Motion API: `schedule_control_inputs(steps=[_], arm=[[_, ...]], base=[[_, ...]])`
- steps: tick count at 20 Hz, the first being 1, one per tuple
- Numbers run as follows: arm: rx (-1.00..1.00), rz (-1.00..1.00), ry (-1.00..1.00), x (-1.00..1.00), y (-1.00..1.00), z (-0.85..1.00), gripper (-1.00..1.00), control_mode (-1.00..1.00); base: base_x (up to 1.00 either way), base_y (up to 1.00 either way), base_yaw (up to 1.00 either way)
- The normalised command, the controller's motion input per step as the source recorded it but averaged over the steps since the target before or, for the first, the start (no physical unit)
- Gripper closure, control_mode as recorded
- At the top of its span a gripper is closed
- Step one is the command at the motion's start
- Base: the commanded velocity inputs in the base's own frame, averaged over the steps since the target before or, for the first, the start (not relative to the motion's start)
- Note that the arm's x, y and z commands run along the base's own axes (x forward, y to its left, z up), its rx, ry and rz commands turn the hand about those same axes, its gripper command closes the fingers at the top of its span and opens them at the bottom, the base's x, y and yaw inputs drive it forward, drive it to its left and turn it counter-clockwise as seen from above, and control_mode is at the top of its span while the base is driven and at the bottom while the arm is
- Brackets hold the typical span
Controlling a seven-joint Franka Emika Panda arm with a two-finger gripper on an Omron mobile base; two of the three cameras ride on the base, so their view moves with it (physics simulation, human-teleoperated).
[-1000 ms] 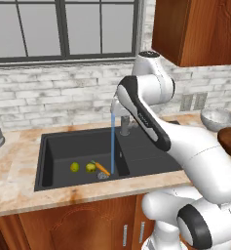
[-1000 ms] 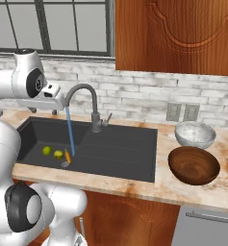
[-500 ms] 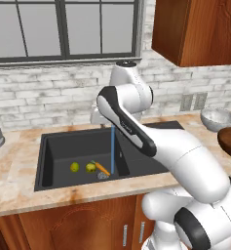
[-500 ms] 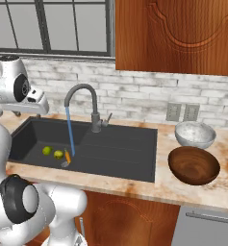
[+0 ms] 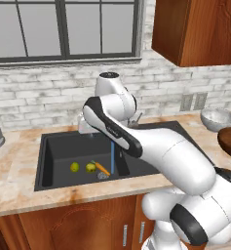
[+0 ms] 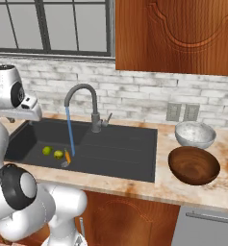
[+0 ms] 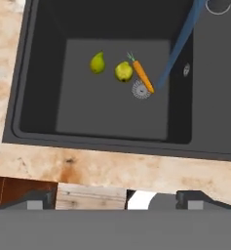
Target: Pick the pears from the sink and place them in one bowl. Place the carrot in the other bowl. Then turn off the sink faucet.
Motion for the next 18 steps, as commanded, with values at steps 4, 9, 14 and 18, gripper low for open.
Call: schedule_control_inputs(steps=[4, 9, 14, 18], arm=[[-0.02, 0.00, 0.22, 0.67, 0.00, -1.00, -1.00, -1.00], [-0.08, 0.00, 0.12, 0.56, 0.00, -0.81, -1.00, -1.00], [-0.07, 0.00, 0.13, 0.28, 0.00, -0.75, -1.00, -1.00], [-0.10, 0.00, 0.12, 0.47, 0.00, -0.79, -1.00, -1.00]], base=[[0.00, 0.00, 0.00], [0.00, 0.00, 0.00], [0.00, 0.00, 0.00], [0.00, 0.00, 0.00]])
